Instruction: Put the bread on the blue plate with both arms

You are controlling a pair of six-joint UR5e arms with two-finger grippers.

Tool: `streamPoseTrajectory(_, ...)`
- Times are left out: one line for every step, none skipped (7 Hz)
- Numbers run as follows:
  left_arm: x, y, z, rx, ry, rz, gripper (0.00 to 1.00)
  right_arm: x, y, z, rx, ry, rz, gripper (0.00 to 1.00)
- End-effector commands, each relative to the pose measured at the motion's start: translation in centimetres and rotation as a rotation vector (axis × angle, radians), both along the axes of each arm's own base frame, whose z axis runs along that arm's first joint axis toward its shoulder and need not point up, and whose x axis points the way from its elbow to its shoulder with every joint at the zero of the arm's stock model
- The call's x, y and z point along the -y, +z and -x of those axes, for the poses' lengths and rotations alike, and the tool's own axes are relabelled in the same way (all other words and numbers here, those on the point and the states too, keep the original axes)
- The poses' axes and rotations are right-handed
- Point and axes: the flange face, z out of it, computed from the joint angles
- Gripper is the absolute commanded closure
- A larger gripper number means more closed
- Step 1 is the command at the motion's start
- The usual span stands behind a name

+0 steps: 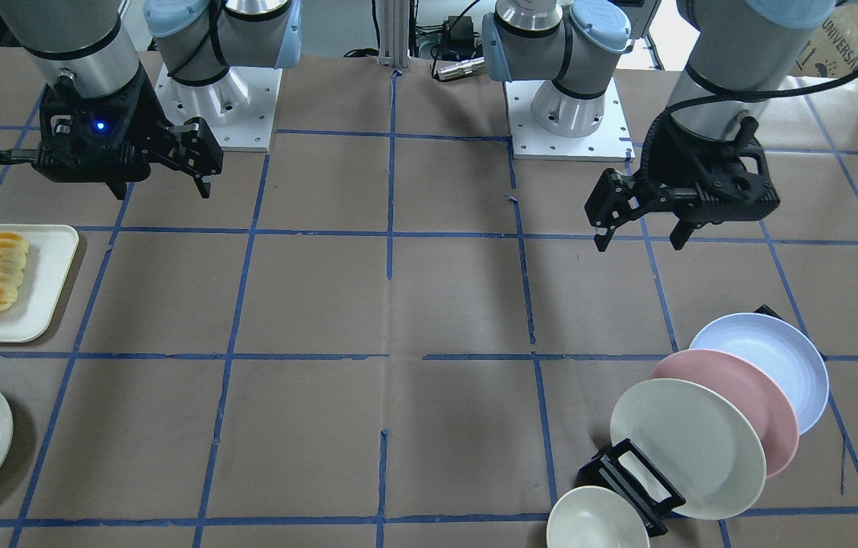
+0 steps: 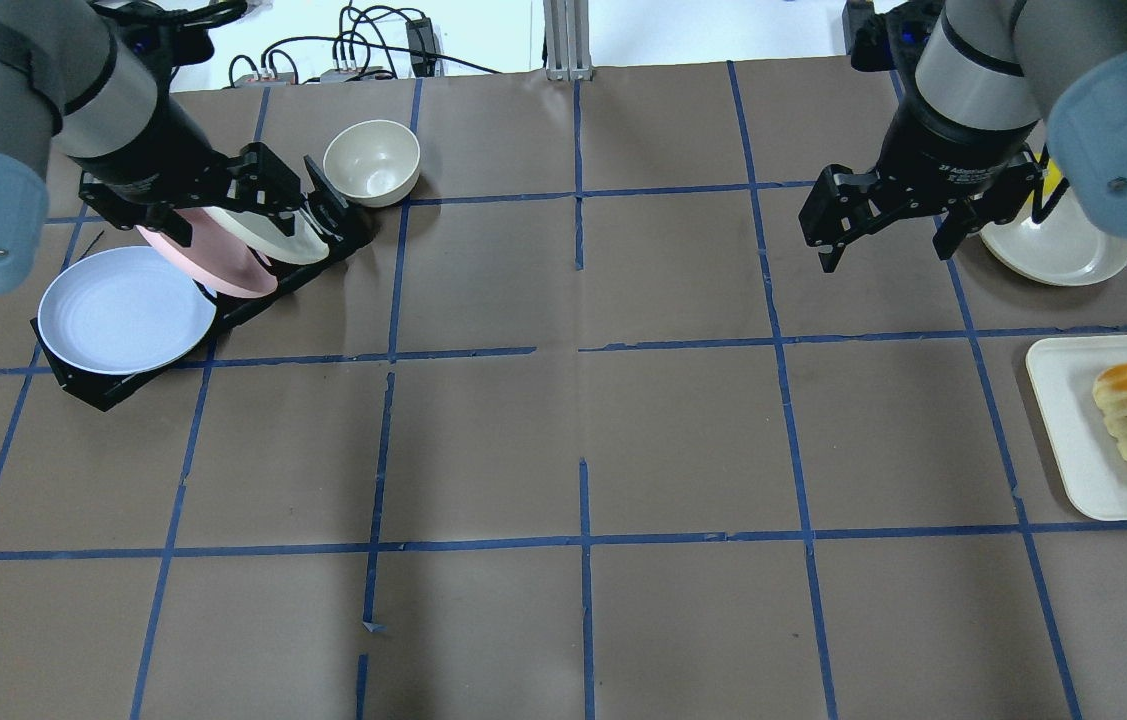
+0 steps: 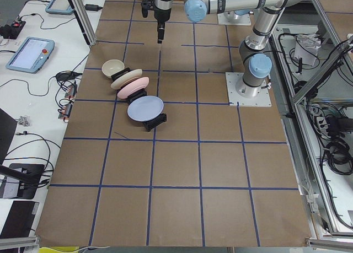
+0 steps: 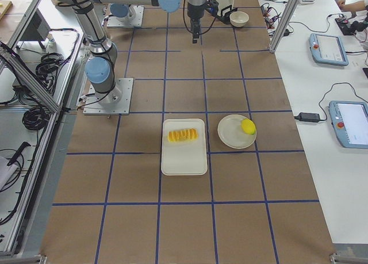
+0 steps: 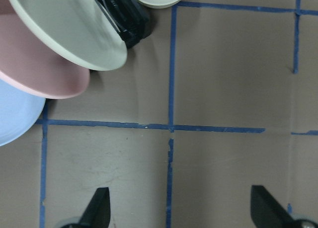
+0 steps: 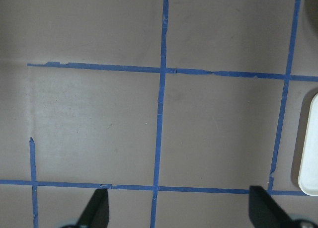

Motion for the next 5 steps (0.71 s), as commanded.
streamPoseTrajectory(0.2,0.0,-2.3,0.009,-0.001,-0.005,0.00,1.0,-0.4,3.8,0.005,-0.050,0.011,0.00)
streamPoseTrajectory(0.4,-0.1,-3.6,0.028,-0.048,-0.006,0.00,2.3,-2.1,12.0,0.013,-0.074,0.013,0.00)
streamPoseTrajectory(0.3,0.1,-6.7,0.047,-0.131,-0.006,0.00,3.2,-5.3,20.2,0.019,-0.003,-0.007,0.03)
streamPoseTrajectory(0.1,0.2,-11.4,0.046,-0.111,-0.005,0.00,4.5,-10.1,28.8,0.012,0.089,-0.003,0.05)
streamPoseTrajectory(-0.3,-0.1,-16.2,0.063,-0.188,-0.013,0.00,3.8,-13.9,35.8,0.059,0.032,-0.031,0.05)
